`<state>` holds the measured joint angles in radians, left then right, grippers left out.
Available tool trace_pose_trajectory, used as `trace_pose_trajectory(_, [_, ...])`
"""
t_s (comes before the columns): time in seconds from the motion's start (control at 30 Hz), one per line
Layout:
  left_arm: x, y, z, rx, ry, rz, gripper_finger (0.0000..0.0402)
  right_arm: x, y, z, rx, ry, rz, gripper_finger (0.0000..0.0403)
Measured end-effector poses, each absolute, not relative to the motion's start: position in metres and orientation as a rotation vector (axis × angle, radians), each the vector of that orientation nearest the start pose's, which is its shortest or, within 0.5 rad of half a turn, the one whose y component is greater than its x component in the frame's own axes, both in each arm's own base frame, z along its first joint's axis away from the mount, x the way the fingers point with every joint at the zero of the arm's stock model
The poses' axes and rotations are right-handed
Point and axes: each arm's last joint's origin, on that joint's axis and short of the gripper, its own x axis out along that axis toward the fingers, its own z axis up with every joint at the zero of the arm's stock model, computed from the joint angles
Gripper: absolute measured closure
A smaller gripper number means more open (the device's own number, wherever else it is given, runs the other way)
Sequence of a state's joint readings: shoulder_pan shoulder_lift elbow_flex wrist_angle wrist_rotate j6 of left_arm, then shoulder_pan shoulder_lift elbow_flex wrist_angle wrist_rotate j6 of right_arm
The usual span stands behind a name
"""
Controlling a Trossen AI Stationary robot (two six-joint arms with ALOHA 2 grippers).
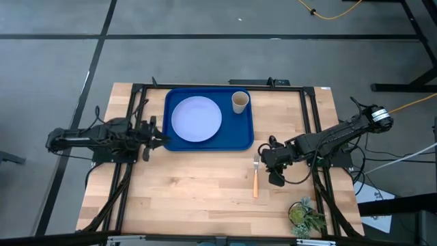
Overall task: Pick and place plate/cup/fork/spoon on tray
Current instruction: Put the black spoon on the blue tray
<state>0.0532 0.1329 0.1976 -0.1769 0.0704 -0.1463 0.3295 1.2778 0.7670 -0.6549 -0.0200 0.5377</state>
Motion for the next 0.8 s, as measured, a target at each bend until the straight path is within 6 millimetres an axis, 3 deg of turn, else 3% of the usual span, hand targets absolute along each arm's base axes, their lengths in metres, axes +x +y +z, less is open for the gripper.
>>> trace_pose_trajectory(0.27, [0.087, 0.003, 0.192, -0.149, 0.043, -0.005, 0.0337, 0.212, 0.074, 0.200, 0.286, 1.200, -0.006, 0.0313])
trace_pose_trajectory(0.53, [0.093, 0.005, 0.172, -0.183, 0.062, 0.056, 0.0337, 0.213, 0.074, 0.200, 0.276, 1.199, -0.002, 0.0313])
trace_pose_trajectory(0.8, [0.097, 0.005, 0.168, -0.141, -0.024, 0.054, 0.0337, 0.213, 0.072, 0.200, 0.242, 1.182, -0.039, 0.0313])
